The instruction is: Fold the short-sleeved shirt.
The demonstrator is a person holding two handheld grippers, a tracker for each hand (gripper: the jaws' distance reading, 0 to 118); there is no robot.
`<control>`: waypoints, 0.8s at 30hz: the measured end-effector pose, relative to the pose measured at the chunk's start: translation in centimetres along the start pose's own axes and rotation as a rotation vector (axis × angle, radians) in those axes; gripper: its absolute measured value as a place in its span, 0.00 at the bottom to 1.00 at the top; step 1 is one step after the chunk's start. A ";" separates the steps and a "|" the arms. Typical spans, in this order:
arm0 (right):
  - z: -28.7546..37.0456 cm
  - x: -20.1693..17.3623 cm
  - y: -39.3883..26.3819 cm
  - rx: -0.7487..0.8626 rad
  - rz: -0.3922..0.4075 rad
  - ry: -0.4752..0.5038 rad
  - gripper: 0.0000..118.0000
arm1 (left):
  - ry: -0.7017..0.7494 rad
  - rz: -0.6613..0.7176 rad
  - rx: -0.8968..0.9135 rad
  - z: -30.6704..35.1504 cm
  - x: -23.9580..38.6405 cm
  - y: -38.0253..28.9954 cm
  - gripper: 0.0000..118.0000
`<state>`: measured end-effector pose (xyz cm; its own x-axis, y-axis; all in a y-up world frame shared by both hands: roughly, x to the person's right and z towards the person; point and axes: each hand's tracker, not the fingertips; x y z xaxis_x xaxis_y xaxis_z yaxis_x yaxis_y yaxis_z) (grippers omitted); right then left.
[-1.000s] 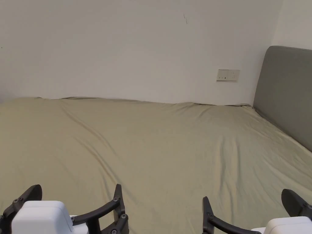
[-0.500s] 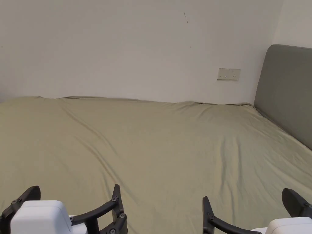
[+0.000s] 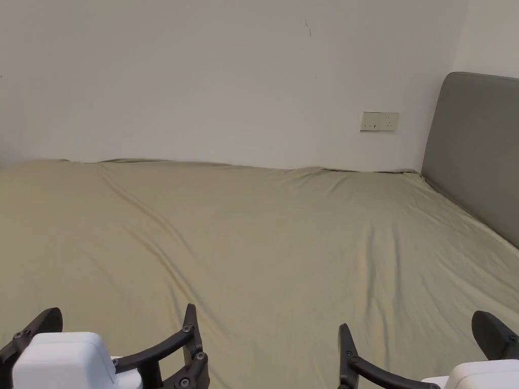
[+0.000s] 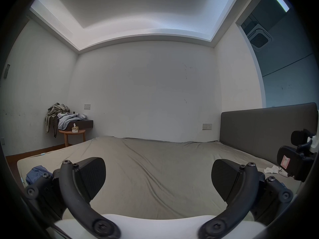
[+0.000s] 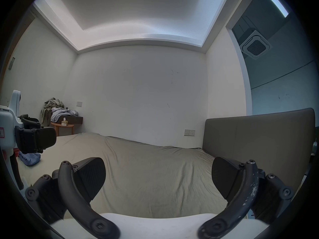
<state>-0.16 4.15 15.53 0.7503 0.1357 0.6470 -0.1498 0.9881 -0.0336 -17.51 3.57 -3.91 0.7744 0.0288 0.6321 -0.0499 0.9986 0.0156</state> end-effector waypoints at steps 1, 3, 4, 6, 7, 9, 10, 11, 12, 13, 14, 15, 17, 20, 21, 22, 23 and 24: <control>0.0 0.0 0.0 -0.001 0.000 0.000 1.00 | 0.001 -0.001 0.004 0.0 0.0 0.0 1.00; 0.2 0.0 0.0 -0.001 -0.001 -0.001 1.00 | 0.003 -0.001 0.006 0.1 0.0 0.0 1.00; 0.0 0.1 0.0 -0.001 -0.002 -0.002 1.00 | 0.004 -0.001 0.007 0.1 0.0 0.0 1.00; 0.1 0.1 0.0 -0.002 -0.003 -0.002 1.00 | 0.003 -0.002 0.007 0.1 0.0 0.1 1.00; 0.2 0.1 0.0 -0.002 -0.003 -0.001 1.00 | 0.003 -0.002 0.007 0.1 0.0 0.0 1.00; 0.0 0.1 0.0 -0.002 -0.002 -0.001 1.00 | 0.000 -0.004 0.005 0.0 0.0 0.0 1.00; 0.1 0.0 0.0 -0.002 -0.002 0.001 1.00 | 0.000 -0.005 0.005 0.0 0.1 0.0 1.00; 0.1 0.0 0.0 -0.002 -0.003 0.001 1.00 | 0.001 -0.006 0.004 0.0 0.1 0.0 1.00; 0.0 0.1 -0.1 -0.001 -0.003 0.003 1.00 | 0.002 -0.006 0.005 0.0 0.1 0.0 1.00; 0.0 0.1 -0.1 -0.001 -0.005 0.006 1.00 | 0.001 -0.005 0.005 0.0 0.1 0.0 1.00; 0.0 0.1 -0.1 0.000 -0.007 0.008 1.00 | 0.001 -0.003 0.006 0.0 0.1 0.0 1.00; 0.1 0.0 0.0 0.001 -0.011 0.009 1.00 | 0.001 -0.002 0.008 0.0 0.1 0.0 1.00; 0.0 0.1 0.0 0.006 -0.020 0.011 1.00 | 0.000 -0.003 0.015 0.0 0.1 0.0 1.00; 0.0 0.2 0.0 0.014 -0.029 0.020 1.00 | 0.003 -0.013 0.017 0.0 0.1 0.0 1.00; 0.0 0.2 0.0 0.017 -0.031 0.022 1.00 | 0.005 -0.016 0.018 0.0 0.1 0.0 1.00; 0.1 0.2 0.0 0.020 -0.032 0.022 1.00 | 0.006 -0.018 0.018 0.0 0.1 0.0 1.00; 0.2 0.1 0.0 0.022 -0.031 0.020 1.00 | 0.004 -0.018 0.018 0.0 0.2 0.0 1.00; 0.1 0.1 0.0 0.024 -0.030 0.018 1.00 | 0.001 -0.017 0.018 0.0 0.2 0.1 1.00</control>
<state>-0.09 4.18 15.66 0.7664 0.1079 0.6333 -0.1427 0.9898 0.0041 -17.41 3.63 -3.77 0.7760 0.0116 0.6307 -0.0480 0.9980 0.0407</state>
